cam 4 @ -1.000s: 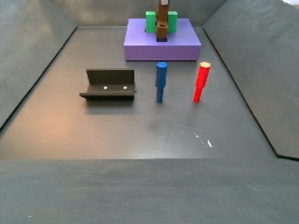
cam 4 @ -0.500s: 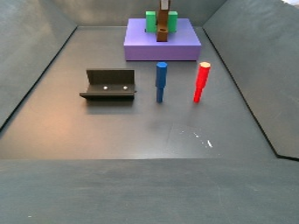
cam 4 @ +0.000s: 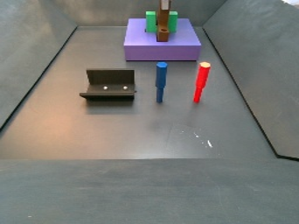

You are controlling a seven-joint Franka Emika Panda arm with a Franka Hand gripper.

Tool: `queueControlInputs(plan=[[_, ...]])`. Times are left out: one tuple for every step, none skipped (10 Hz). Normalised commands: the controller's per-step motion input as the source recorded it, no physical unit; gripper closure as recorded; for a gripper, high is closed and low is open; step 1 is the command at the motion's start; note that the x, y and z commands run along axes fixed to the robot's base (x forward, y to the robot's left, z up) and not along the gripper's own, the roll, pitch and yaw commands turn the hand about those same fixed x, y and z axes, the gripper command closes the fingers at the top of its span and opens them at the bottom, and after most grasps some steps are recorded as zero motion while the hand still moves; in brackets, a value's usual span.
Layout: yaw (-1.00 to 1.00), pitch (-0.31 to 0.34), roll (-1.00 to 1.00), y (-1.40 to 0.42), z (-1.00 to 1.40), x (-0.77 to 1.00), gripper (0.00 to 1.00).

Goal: Pick up the brown object. Move up. Place the brown object on the fixture. Regrasp the brown object. Move to above the board. Insert the brown object.
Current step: Insert the brown object.

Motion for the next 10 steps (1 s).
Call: queueControlInputs(plan=[[0.04,0.000,-0.02,0.01,-0.08,0.07,1.00],[0.01,0.000,0.00,0.00,-0.06,0.00,1.00],[0.00,0.000,0.01,0.00,-0.14,0.04,1.00],[0.00,0.000,0.00,-0.01,-0.21,0.00,1.00],[0.00,0.000,0.00,-0.04,-0.23,0.00,1.00],[0.00,0.010,0.00,-0.07,-0.26,0.01,1.00],[0.00,0.016,0.01,-0.06,-0.29,0.01,1.00],[0.00,0.004,0.00,-0.03,-0.31,0.01,1.00],[0.00,0.000,0.00,0.00,-0.27,0.03,1.00],[0.00,0.000,0.00,0.00,0.00,0.00,1.00]])
